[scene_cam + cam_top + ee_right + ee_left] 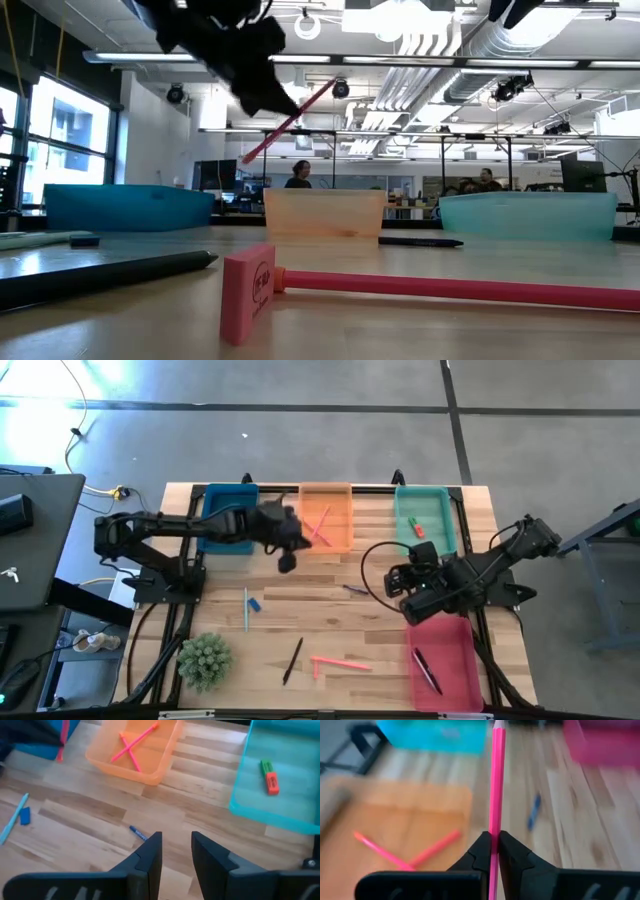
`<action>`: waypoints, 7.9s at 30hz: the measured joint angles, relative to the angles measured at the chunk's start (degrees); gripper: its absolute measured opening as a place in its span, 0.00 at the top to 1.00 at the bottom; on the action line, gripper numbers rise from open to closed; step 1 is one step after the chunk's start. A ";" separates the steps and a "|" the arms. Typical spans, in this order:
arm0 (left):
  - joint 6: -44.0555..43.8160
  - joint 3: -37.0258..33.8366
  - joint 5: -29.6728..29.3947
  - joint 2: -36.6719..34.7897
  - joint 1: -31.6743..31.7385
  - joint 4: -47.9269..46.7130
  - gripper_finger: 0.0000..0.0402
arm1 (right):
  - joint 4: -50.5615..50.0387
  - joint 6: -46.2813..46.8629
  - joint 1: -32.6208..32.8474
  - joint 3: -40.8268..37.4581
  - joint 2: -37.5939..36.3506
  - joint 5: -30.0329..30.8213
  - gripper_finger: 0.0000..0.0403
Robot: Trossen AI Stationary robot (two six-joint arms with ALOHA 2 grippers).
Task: Sort crayons/erasers/pens/pencils in bins
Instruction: Put the pink pencil into the orange bin, then put the blue crayon into the blue bin
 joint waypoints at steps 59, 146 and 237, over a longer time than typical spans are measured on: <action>-32.02 13.00 -6.07 24.12 15.22 7.03 0.72 | 8.99 -37.47 -19.35 -0.07 -0.04 -2.67 0.76; -20.62 0.91 -6.60 -7.77 0.49 -35.77 0.84 | 47.39 -70.55 -26.43 -18.49 26.75 -37.97 0.80; -18.79 0.89 10.77 -7.75 -2.12 10.09 0.43 | 73.99 -80.16 -30.26 -18.67 -7.19 -42.51 1.00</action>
